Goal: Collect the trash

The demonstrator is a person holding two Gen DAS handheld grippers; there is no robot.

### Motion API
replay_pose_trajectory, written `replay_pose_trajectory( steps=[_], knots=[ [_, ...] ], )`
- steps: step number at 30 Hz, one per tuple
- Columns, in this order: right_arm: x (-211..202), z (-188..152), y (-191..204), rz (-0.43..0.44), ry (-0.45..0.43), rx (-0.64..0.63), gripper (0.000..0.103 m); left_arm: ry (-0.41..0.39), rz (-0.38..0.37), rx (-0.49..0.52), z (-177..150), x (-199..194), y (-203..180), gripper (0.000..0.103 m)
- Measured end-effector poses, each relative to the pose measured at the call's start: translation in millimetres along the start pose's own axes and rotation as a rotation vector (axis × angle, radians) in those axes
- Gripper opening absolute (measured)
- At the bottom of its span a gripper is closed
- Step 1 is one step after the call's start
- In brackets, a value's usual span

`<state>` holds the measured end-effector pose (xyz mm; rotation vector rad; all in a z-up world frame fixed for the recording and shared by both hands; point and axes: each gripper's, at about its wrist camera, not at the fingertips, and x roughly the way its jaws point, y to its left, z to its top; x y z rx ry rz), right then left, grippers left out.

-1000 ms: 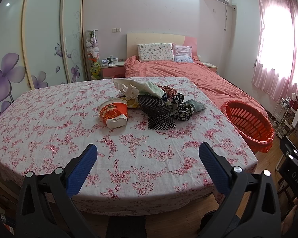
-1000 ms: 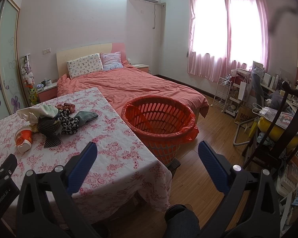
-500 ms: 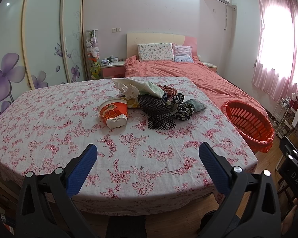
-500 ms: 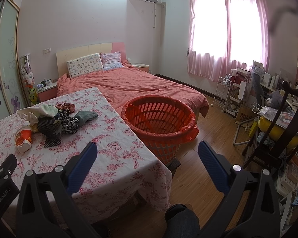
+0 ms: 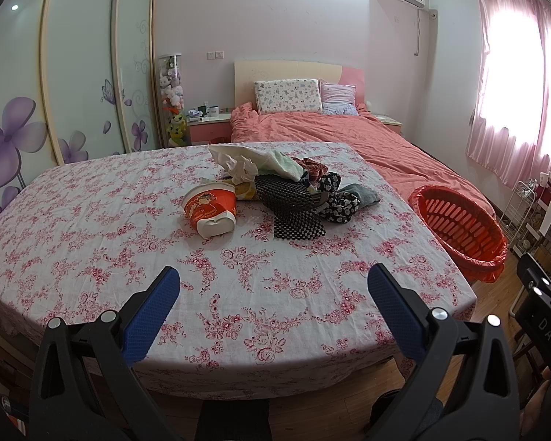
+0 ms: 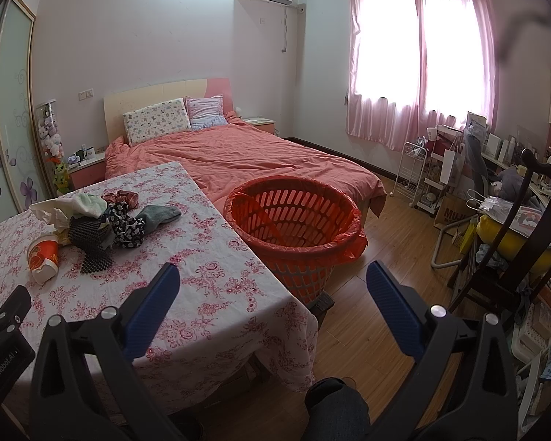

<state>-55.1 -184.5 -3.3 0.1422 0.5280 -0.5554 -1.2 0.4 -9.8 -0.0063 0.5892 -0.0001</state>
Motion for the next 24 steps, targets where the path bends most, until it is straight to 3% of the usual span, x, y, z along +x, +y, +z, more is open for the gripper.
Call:
replay_pose_trajectory(
  steps=[12,24],
  knots=[
    [4.3,2.3,3.2,0.000,0.000,0.000,0.099,0.015,0.028,-0.013,-1.7,10.0,6.2,0.101],
    [61.3,16.3,38.6,0.056,0.027,-0.035,0.099,0.109,0.156,-0.136,23.2,85.9,78.1,0.101]
  ],
)
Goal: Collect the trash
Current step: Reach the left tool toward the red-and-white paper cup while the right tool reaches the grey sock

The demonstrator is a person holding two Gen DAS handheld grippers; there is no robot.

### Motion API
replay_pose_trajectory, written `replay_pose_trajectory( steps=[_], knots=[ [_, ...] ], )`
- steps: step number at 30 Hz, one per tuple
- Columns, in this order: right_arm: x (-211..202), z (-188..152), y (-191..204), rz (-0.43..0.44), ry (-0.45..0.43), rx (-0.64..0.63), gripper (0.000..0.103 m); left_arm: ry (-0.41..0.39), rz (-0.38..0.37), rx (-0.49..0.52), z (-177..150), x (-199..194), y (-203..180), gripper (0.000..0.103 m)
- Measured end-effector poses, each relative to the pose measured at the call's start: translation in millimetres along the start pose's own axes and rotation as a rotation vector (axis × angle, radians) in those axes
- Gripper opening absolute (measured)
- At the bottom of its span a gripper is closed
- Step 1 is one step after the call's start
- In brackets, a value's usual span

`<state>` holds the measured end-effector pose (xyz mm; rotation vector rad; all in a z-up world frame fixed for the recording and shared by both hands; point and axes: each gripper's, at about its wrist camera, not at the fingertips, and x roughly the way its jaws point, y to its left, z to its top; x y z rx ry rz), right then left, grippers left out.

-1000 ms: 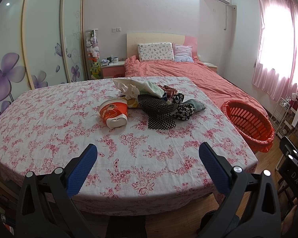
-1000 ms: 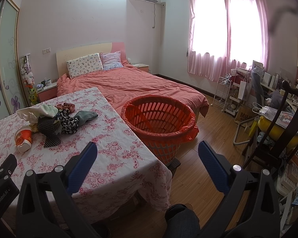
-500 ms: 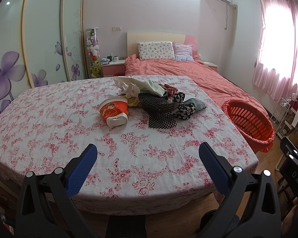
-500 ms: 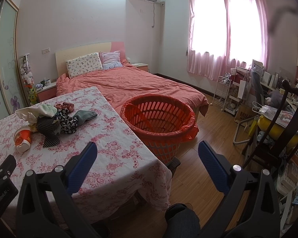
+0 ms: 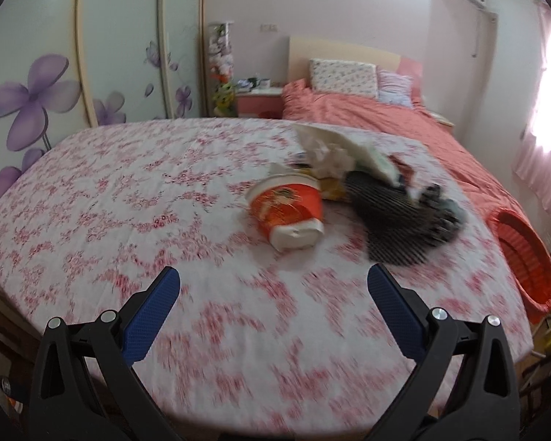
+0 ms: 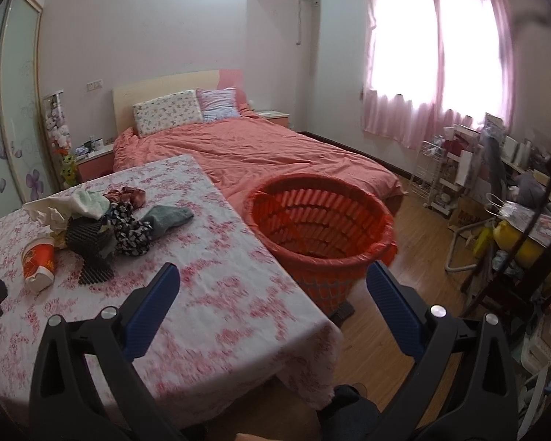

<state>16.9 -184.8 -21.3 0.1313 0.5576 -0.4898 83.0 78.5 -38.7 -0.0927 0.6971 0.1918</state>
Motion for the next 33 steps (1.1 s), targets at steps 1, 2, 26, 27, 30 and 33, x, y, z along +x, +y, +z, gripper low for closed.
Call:
replay_pose_trajectory(
  steps=[1,2,26,27,30,33],
  knots=[
    [6.6,2.6,4.9,0.011,0.006,-0.009,0.099,0.009,0.002,0.001,4.1,8.3,1.5,0.101],
    [11.1,4.7,8.3,0.019,0.011,-0.015,0.099,0.017,0.002,0.007,8.7,17.4,1.0,0.101],
    [206.4,50.7,108.8,0.300,0.316,0.013,0.062,0.198,-0.058,0.026,38.8,123.3,-9.0,0.094],
    [210.3,50.4,111.7,0.304,0.325,0.009,0.061,0.202,-0.058,0.025,39.6,125.7,-9.2,0.091],
    [218.5,47.3,120.7,0.316,0.346,-0.009,0.054,0.219,-0.066,0.015,40.9,132.2,-5.6,0.088],
    [226.1,43.7,126.3,0.327,0.373,-0.023,0.043,0.229,-0.067,0.005,40.0,134.9,-2.4,0.084]
  ],
)
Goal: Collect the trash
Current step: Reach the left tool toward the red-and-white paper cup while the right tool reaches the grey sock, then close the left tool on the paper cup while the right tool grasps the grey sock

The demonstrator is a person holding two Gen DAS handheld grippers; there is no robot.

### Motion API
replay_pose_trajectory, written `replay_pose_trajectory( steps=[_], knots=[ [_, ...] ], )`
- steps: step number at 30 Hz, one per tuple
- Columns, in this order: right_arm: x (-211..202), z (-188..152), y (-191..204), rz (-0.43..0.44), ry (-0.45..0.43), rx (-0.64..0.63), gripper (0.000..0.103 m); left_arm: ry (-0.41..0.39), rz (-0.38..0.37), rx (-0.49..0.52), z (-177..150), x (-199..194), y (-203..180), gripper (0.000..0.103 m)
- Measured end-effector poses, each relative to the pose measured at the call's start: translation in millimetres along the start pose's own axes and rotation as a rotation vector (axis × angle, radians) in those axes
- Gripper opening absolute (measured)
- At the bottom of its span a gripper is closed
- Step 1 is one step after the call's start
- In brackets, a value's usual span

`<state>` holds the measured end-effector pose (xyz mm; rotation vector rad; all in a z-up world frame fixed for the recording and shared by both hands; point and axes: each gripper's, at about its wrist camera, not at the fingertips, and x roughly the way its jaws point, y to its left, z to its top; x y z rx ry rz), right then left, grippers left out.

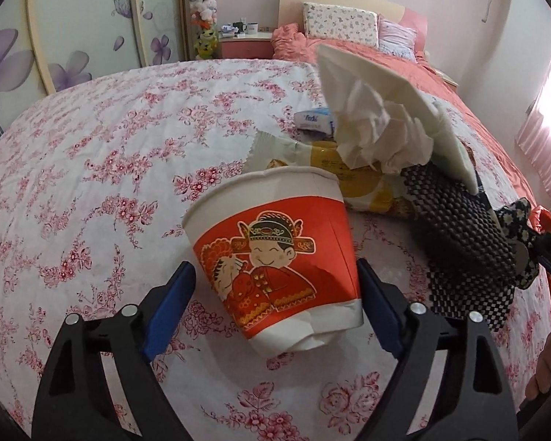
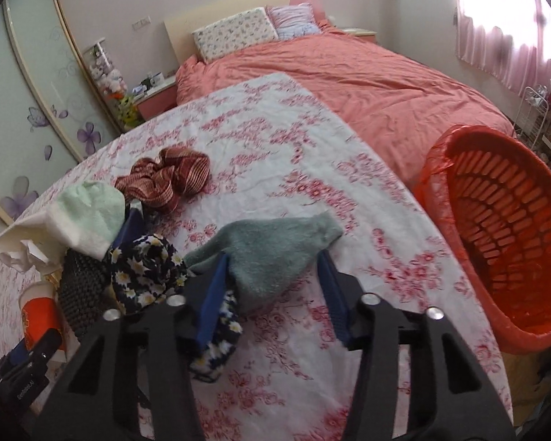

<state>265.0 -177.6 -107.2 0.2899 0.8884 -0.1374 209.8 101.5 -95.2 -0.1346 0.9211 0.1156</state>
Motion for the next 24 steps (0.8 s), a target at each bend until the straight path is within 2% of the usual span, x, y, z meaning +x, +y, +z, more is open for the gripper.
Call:
replay_pose_trajectory(
  steps=[2,6,13,16,24],
  knots=[
    [2.8,-0.7,0.6,0.006,0.009,-0.005,0.037,0.004,-0.003,-0.002,0.4,2.1,1.2,0.081],
    [2.5,-2.4,3.8,0.039,0.014,-0.023,0.010,0.000,-0.004,0.002,-0.4,0.7,1.0,0.079],
    [-25.9,3.6,6.1,0.086,-0.066,-0.039,0.007,-0.008,-0.024,-0.007,1.5,-3.8,7.6,0.078],
    [-47.3,9.7,6.4,0.095,-0.130,-0.048,0.007,-0.028,-0.025,-0.005,2.5,-11.7,10.4,0.078],
    [-91.2,16.7,7.2,0.121,-0.233,-0.058,0.007,-0.086,-0.032,0.018,7.1,-40.5,7.8,0.078]
  ],
)
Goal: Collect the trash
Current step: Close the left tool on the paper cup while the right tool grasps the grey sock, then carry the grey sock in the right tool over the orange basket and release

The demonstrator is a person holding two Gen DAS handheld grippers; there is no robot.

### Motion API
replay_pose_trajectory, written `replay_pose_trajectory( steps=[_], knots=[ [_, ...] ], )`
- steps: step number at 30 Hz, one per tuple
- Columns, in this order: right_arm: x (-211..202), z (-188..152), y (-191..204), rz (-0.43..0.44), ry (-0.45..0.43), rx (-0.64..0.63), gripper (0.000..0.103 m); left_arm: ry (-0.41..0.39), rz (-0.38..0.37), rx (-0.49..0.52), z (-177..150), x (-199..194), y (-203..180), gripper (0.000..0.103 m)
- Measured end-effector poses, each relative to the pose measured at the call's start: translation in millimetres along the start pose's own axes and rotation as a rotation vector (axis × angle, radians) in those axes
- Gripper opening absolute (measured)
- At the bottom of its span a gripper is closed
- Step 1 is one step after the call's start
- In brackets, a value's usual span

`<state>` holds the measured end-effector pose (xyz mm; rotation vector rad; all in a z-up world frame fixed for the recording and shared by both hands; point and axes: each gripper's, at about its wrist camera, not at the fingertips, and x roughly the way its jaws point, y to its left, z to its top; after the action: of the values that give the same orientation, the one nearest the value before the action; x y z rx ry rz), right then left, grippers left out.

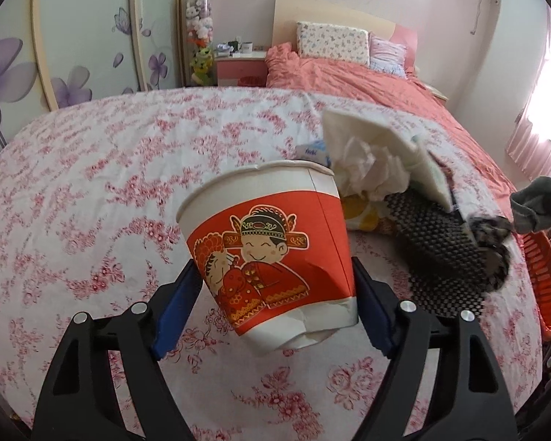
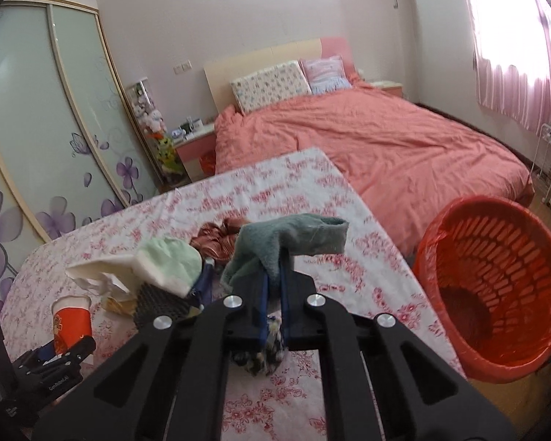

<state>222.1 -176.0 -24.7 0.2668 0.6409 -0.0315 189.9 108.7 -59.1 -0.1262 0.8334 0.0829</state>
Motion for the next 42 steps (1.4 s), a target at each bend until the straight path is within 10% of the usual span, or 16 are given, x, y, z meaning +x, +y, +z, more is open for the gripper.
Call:
replay_pose_trajectory(
  steps=[19,42],
  knots=[
    [-86.7,-5.1,-41.1,-0.118,-0.169,-0.031,0.007,-0.108,-0.103,0.146,9.8,-61.6,-71.8,0.078],
    [-120.4,-5.0,-184.0,-0.330,-0.251,0.155,0.007,-0.080,-0.419,0.445,-3.4,-44.7,-263.9,0.078]
  ],
)
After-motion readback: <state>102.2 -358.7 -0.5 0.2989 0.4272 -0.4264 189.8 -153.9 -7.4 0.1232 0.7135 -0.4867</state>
